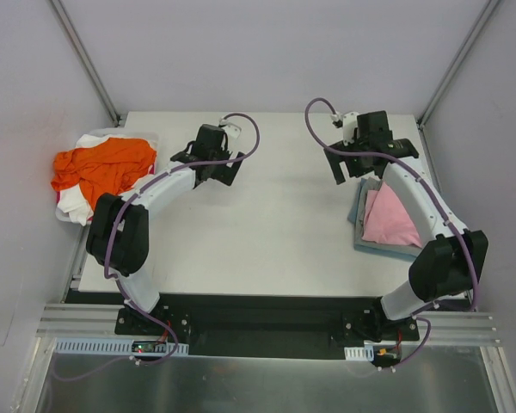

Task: Fold and stack the t-shirts
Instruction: Neatly place the folded tshirt to the corner

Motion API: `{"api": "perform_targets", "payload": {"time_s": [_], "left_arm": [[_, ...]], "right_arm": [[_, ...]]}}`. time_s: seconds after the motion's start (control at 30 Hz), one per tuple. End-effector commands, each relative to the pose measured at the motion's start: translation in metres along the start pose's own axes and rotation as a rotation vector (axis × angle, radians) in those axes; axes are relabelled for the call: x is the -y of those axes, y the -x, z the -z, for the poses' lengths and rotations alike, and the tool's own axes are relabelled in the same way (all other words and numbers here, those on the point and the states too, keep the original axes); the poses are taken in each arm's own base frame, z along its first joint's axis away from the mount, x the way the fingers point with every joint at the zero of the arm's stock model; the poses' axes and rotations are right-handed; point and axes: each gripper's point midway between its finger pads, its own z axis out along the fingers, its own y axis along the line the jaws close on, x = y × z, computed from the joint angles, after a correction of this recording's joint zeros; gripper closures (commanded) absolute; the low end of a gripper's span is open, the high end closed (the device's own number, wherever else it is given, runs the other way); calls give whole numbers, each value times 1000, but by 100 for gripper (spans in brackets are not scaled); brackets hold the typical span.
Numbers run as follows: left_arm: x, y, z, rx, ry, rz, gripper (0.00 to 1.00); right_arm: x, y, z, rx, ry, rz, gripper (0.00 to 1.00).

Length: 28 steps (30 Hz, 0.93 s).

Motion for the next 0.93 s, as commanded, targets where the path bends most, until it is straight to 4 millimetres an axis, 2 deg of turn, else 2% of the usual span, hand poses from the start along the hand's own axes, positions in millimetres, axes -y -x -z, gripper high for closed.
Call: {"api": "perform_targets", "payload": {"time_s": [0.0,0.3,0.33,0.9], "left_arm": [[-14,12,11,52,42,27,1],[-12,15,9,59,32,27,1],[-12,15,9,60,32,27,1],[-14,20,11,71,33,28,1]], "right_arm": [[-17,26,1,71,58,-53,4],[-31,32,-1,78,68,-2,4],[-26,32,-1,72,38,1,3],[-37,32,-5,49,49,36,3]]}}
